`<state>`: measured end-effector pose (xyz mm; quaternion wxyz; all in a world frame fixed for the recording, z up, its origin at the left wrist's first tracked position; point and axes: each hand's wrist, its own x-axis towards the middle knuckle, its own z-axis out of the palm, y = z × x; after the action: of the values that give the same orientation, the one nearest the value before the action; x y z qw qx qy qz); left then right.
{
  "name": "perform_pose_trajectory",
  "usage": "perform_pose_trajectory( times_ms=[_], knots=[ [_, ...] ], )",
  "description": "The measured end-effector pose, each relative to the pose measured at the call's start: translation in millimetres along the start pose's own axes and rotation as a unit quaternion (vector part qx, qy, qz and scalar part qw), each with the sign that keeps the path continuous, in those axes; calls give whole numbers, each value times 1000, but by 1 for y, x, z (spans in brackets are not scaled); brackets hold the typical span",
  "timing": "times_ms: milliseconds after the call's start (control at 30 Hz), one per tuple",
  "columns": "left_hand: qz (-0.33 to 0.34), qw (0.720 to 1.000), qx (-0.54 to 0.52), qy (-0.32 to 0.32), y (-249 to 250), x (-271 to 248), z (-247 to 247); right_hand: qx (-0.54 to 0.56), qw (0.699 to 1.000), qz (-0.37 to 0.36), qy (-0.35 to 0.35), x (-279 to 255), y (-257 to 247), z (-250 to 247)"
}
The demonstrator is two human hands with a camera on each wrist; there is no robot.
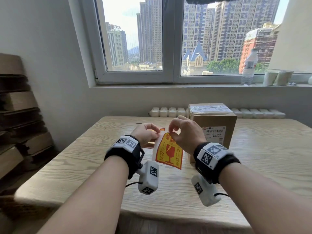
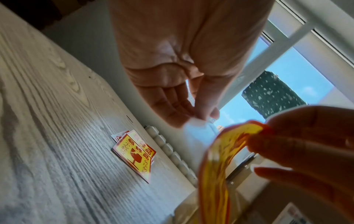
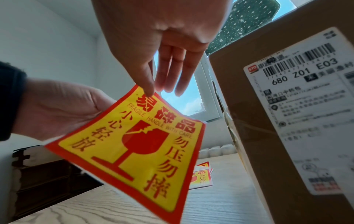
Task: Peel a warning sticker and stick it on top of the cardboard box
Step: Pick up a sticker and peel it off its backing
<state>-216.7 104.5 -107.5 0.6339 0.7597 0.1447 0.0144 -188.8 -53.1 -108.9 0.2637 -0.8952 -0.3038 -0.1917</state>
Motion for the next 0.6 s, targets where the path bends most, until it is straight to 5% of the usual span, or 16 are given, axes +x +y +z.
perform_pose_trajectory(
  times_ms=[200, 600],
  knots=[
    [-6, 991, 84, 104, -17, 17, -7, 21, 999, 26, -34, -1, 6, 8],
    [-92, 942, 306, 103, -51, 23, -25, 65, 996, 47, -49, 1, 13, 13]
  ],
)
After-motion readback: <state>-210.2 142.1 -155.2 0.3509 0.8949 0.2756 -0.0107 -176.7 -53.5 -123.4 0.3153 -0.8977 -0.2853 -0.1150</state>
